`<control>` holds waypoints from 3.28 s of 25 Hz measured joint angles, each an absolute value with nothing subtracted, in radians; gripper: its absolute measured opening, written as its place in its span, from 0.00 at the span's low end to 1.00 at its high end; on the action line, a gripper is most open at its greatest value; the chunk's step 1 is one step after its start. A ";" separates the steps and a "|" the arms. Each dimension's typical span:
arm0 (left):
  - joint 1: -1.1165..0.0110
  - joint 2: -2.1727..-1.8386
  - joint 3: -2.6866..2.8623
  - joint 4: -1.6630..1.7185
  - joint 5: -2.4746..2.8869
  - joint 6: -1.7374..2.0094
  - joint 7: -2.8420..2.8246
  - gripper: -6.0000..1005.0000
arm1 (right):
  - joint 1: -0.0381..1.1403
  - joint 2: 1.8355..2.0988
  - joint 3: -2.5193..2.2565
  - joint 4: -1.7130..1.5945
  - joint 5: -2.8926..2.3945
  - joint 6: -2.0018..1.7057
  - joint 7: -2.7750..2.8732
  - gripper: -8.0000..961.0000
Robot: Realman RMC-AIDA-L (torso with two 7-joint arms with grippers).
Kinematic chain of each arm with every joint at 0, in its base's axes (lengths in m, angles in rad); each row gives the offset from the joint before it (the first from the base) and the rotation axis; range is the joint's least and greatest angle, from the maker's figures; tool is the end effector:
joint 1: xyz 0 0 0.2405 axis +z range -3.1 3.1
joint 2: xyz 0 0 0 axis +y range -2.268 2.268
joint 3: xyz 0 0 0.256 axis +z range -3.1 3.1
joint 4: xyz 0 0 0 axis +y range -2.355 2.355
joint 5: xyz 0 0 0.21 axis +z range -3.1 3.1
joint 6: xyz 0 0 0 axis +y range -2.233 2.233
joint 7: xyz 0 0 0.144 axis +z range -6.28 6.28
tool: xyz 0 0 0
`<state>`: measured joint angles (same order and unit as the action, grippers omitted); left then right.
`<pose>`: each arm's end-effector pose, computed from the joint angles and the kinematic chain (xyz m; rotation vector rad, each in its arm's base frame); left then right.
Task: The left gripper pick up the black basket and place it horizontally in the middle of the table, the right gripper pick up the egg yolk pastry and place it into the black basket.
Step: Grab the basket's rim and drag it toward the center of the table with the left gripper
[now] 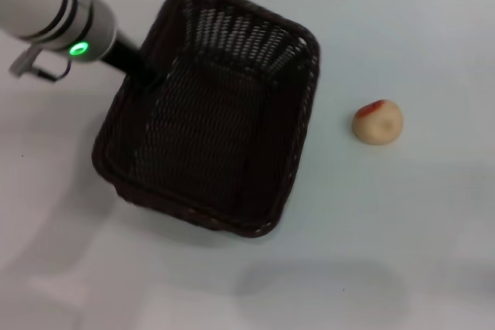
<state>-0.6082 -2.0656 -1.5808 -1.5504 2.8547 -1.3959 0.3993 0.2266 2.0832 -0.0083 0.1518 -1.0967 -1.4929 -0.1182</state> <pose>-0.1389 0.3802 0.0188 -2.3105 -0.6056 0.4740 0.3973 0.2229 0.0293 -1.1827 0.4708 0.4184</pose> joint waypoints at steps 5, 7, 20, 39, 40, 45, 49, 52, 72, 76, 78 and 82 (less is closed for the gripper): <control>-0.681 -2.066 -1.589 -1.549 2.845 -1.375 0.523 0.27 | 0.220 2.084 -0.008 0.154 -1.094 -1.515 -0.118 0.76; -0.718 -2.066 -1.606 -1.544 2.842 -1.375 0.556 0.27 | 0.216 2.085 -0.007 0.156 -1.094 -1.524 -0.118 0.76; -0.859 -2.067 -1.667 -1.533 2.736 -1.366 0.742 0.20 | 0.196 2.086 -0.001 0.174 -1.093 -1.581 -0.118 0.76; -1.095 -2.066 -1.746 -1.094 2.670 -1.227 1.007 0.20 | 0.189 2.086 -0.001 0.183 -1.093 -1.589 -0.118 0.76; -1.095 -2.066 -1.746 -1.094 2.670 -1.227 1.007 0.20 | 0.189 2.086 -0.001 0.183 -1.093 -1.589 -0.118 0.76; -1.142 -2.068 -1.748 -0.996 2.667 -1.187 1.025 0.20 | 0.189 2.086 0.000 0.181 -1.094 -1.586 -0.118 0.76; -1.161 -2.068 -1.739 -0.929 2.667 -1.147 1.050 0.20 | 0.191 2.085 0.000 0.179 -1.094 -1.581 -0.118 0.76; -1.163 -2.068 -1.739 -0.919 2.669 -1.134 1.051 0.20 | 0.194 2.085 0.000 0.179 -1.094 -1.581 -0.118 0.76; -1.140 -2.060 -1.837 -1.028 2.741 -1.250 1.120 0.20 | 0.197 2.083 0.000 0.174 -1.094 -1.569 -0.118 0.76; -1.143 -2.059 -1.847 -1.020 2.739 -1.250 1.148 0.21 | 0.198 2.084 0.000 0.175 -1.094 -1.569 -0.118 0.76; -1.153 -2.059 -1.848 -0.998 2.736 -1.246 1.155 0.21 | 0.198 2.084 0.000 0.176 -1.094 -1.569 -0.118 0.76; -1.178 -2.063 -1.843 -0.938 2.732 -1.211 1.171 0.21 | 0.198 2.084 0.000 0.175 -1.094 -1.569 -0.119 0.76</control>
<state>-1.1781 -2.0634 -1.8434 -0.9376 2.7322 -1.2111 1.1709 0.1979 2.0843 0.0000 0.1751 -1.0936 -1.5692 -0.1187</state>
